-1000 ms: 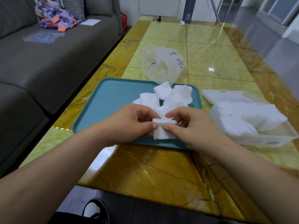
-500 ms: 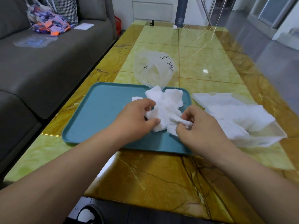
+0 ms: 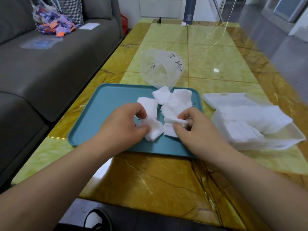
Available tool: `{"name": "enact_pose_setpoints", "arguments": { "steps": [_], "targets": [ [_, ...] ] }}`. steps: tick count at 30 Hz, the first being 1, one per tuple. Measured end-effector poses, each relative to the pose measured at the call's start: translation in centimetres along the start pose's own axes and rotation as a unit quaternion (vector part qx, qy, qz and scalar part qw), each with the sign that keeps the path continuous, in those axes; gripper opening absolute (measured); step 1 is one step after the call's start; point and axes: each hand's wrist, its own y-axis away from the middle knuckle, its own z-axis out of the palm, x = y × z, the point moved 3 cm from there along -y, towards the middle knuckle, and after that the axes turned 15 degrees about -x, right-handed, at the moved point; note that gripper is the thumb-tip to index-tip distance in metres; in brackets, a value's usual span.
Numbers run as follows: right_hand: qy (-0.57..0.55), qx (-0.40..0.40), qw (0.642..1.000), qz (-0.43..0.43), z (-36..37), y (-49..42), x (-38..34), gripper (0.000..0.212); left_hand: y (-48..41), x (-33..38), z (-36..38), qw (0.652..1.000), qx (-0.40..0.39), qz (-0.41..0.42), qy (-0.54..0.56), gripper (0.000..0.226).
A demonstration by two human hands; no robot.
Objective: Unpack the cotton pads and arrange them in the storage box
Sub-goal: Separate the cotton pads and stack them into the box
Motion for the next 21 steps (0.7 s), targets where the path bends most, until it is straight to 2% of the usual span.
{"name": "enact_pose_setpoints", "arguments": {
  "steps": [6, 9, 14, 18, 21],
  "targets": [
    [-0.009, 0.019, 1.000, -0.015, 0.4, -0.5, -0.3, 0.008, 0.2, -1.2, -1.5, 1.000, 0.022, 0.009, 0.000, 0.016],
    [-0.022, 0.024, 0.999, -0.021, 0.3, -0.4, -0.5, 0.008, 0.0, -1.6, -1.9, 0.999, -0.005, 0.005, 0.043, 0.016],
    [-0.044, 0.034, 0.998, -0.026, 0.1, -0.1, -0.9, 0.008, -0.3, -1.8, -0.6, 0.998, -0.041, -0.025, 0.045, 0.024],
    [-0.043, 0.033, 0.998, -0.024, 0.0, 0.0, -0.7, 0.007, -0.3, -1.7, -0.9, 0.999, -0.019, -0.019, 0.041, 0.011],
    [-0.044, 0.030, 0.998, -0.019, 0.0, 0.0, -0.6, 0.008, 0.2, -1.6, -1.3, 0.999, 0.004, -0.011, 0.045, 0.010]
  ]
}}
